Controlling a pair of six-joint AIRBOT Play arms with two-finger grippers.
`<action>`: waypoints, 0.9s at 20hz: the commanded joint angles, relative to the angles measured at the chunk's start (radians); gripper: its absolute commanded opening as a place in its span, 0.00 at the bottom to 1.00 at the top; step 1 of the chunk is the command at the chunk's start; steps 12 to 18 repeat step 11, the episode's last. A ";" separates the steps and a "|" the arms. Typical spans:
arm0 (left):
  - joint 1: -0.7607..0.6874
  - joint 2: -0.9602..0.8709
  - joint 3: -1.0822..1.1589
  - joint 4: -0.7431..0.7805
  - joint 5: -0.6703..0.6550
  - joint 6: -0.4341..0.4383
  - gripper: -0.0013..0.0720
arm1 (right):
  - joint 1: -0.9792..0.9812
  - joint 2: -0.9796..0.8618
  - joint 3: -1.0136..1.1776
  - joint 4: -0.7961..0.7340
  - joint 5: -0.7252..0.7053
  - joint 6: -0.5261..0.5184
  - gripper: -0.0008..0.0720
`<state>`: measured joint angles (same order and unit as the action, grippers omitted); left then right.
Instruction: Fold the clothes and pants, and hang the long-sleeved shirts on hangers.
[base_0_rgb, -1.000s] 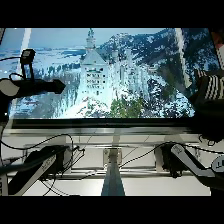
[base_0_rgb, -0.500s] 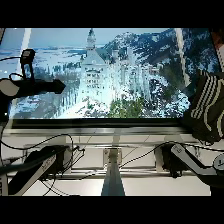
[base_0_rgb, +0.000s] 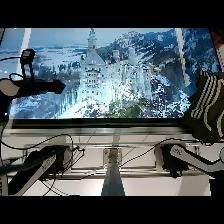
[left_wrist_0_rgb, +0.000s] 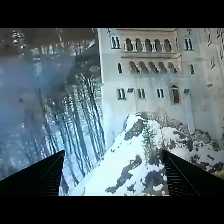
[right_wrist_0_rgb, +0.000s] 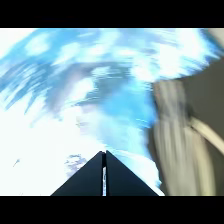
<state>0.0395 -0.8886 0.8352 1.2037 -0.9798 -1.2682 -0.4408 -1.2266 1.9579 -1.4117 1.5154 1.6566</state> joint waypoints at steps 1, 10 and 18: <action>0.000 0.000 0.001 0.000 0.000 0.000 0.96 | 0.302 -0.036 0.000 -0.069 -0.112 -0.135 0.05; 0.000 0.000 0.001 0.000 0.000 0.000 0.96 | 0.666 -0.062 0.000 -0.174 -0.054 -0.182 0.05; 0.000 0.000 0.001 0.000 0.000 0.000 0.96 | 0.666 -0.061 0.000 -0.156 -0.055 -0.182 0.05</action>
